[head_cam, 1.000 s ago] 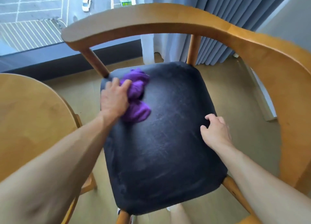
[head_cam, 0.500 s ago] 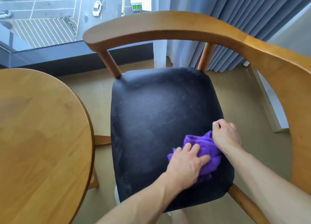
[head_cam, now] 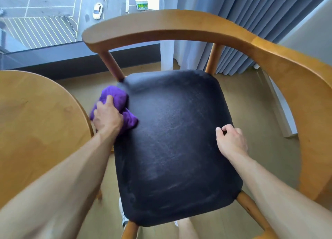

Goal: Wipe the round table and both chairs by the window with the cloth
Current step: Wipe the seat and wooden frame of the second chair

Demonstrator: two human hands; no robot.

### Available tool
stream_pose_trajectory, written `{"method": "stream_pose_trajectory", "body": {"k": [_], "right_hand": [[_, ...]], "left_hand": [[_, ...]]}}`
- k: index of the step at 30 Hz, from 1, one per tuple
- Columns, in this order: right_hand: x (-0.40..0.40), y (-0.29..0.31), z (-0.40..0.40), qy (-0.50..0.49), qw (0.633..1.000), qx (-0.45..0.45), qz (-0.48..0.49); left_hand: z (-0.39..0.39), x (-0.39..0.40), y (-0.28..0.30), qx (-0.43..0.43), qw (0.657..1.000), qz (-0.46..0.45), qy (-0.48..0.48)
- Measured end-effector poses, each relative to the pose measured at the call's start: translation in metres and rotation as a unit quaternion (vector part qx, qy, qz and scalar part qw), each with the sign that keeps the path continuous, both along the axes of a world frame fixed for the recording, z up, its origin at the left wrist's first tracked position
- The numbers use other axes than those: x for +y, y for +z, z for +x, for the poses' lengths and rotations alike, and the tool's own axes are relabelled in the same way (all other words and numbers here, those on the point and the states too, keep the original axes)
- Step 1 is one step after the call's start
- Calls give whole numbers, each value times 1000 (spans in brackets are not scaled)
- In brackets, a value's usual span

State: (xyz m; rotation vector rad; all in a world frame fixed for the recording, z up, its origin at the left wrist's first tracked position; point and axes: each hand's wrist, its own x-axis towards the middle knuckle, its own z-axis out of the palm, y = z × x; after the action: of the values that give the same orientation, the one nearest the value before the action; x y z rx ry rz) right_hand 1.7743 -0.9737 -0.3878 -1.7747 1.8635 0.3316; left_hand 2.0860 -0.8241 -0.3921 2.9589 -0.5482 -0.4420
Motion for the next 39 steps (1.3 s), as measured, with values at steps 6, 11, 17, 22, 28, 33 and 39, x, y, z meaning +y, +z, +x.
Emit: {"method": "stream_pose_trajectory", "body": {"k": [6,11,17,22,28,33,39], "right_hand": [[0,-5,7,-1,1000,26,-10],[8,-7,15,15,999,47,-6],[19,-10,16,48,995,84,5],[28,-8,21,80,990,115,23],[32,-11,24,87,987,131,24],[32,-15,26,87,987,133,22],[32,-19,25,87,985,148,14]], "left_hand": [[-116,54,18,-13,982,35,-187],[-182,85,25,155,955,26,-250],[-112,69,23,171,934,-41,-310],[-76,83,17,-6,973,4,-231],[-141,162,3,114,989,-22,-87],[-171,190,9,212,977,-36,-11],[-176,186,14,276,960,2,-55]]}}
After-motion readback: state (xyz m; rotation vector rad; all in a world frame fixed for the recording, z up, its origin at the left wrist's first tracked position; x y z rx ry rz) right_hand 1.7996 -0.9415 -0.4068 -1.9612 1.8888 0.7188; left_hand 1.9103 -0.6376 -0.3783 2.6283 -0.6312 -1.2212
